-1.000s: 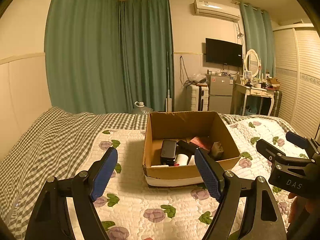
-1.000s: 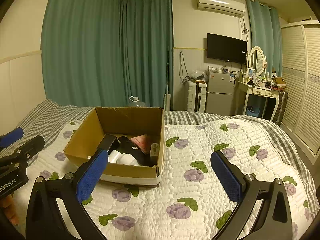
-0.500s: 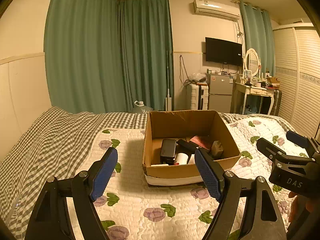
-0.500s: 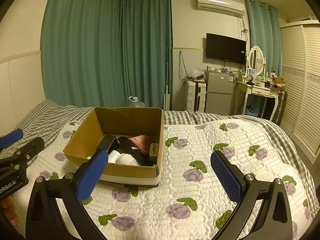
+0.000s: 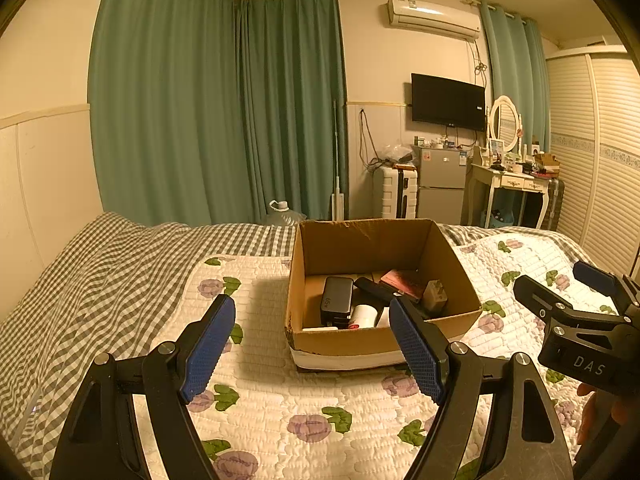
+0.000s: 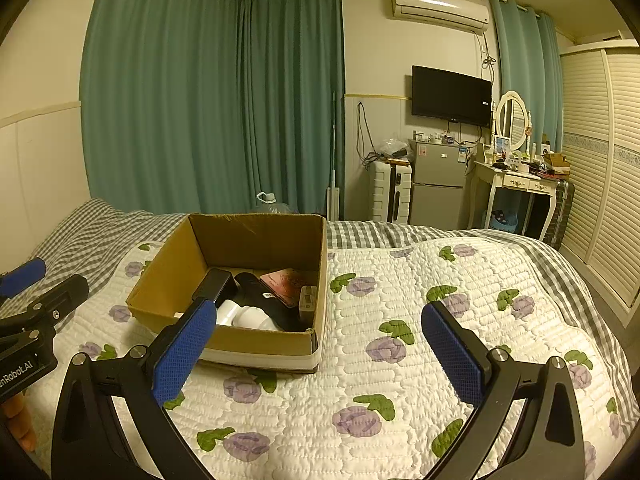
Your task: Organize rigid objects
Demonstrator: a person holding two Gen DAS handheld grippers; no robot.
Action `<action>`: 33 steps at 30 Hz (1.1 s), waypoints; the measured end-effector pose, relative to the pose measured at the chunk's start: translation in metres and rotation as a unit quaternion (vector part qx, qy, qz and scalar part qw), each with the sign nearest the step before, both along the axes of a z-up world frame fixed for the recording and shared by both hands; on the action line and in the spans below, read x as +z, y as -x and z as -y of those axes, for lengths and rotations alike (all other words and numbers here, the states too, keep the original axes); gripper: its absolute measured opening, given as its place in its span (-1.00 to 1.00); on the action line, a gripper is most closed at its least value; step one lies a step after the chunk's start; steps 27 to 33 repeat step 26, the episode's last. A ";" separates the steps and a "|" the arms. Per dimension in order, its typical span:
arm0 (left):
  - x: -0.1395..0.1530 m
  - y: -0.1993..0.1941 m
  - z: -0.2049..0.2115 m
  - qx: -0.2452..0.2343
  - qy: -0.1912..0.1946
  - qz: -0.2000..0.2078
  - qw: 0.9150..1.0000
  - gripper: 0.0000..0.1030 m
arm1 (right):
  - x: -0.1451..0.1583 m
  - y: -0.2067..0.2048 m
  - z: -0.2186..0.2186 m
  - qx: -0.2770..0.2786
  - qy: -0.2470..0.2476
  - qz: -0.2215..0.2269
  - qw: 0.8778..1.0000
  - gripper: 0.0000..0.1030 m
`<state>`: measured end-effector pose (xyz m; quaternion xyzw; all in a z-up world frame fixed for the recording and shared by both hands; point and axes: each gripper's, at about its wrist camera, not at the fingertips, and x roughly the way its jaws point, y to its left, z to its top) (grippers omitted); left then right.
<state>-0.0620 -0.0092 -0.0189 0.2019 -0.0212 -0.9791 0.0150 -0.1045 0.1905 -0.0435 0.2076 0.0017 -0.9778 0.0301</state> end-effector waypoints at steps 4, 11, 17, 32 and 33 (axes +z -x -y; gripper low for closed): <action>-0.001 0.000 0.000 0.000 0.000 0.001 1.000 0.59 | 0.000 0.000 0.000 0.000 0.000 0.000 1.000 1.00; -0.001 0.000 0.001 0.001 -0.001 0.000 1.000 0.59 | -0.001 0.001 0.000 -0.001 0.001 0.001 1.000 1.00; -0.001 -0.001 0.001 0.001 0.000 0.000 1.000 0.59 | -0.002 0.000 0.000 -0.001 0.000 0.002 1.000 1.00; -0.002 -0.001 -0.001 -0.002 0.001 0.004 1.000 0.59 | -0.004 0.001 0.001 -0.003 0.000 0.007 1.000 1.00; -0.002 -0.001 -0.001 -0.002 0.001 0.004 1.000 0.59 | -0.004 0.001 0.001 -0.003 0.000 0.007 1.000 1.00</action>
